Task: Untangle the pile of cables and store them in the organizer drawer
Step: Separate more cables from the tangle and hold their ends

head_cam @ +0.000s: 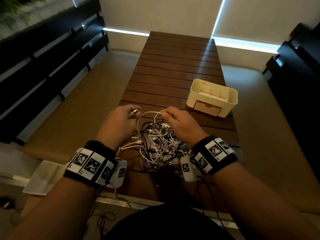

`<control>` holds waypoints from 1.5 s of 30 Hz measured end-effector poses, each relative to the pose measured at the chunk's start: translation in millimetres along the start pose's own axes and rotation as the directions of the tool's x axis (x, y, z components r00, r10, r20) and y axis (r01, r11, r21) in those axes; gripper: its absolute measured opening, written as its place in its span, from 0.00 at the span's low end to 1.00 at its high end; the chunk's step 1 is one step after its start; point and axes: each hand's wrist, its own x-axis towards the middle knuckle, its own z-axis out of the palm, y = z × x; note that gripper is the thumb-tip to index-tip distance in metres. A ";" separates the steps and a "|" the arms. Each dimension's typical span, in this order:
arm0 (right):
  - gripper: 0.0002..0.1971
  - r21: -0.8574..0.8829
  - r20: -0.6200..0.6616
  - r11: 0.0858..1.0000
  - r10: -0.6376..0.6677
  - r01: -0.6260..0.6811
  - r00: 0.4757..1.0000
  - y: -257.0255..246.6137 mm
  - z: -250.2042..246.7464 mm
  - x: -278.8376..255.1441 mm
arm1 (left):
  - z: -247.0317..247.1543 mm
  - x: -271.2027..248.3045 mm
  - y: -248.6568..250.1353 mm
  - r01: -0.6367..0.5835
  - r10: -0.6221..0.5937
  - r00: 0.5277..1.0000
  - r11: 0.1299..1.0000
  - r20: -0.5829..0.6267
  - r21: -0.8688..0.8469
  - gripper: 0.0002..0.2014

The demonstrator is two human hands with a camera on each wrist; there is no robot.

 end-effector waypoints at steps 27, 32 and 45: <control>0.13 0.011 -0.092 0.999 0.052 -0.052 0.994 1.8 -16.4 -2.3 | -7.7 -8.2 13.6 -0.064 0.064 0.998 0.996 -0.008 -0.063 0.14; 0.12 -0.020 -0.006 0.999 -0.046 0.046 0.999 -9.6 -1.7 -2.7 | 11.5 -12.0 26.8 -0.206 0.197 0.971 0.977 0.134 0.057 0.07; 0.15 0.019 -0.041 0.998 -0.055 0.056 0.998 -5.2 -3.4 -21.1 | -11.2 -11.3 32.0 -0.229 0.228 0.973 0.973 0.046 0.027 0.15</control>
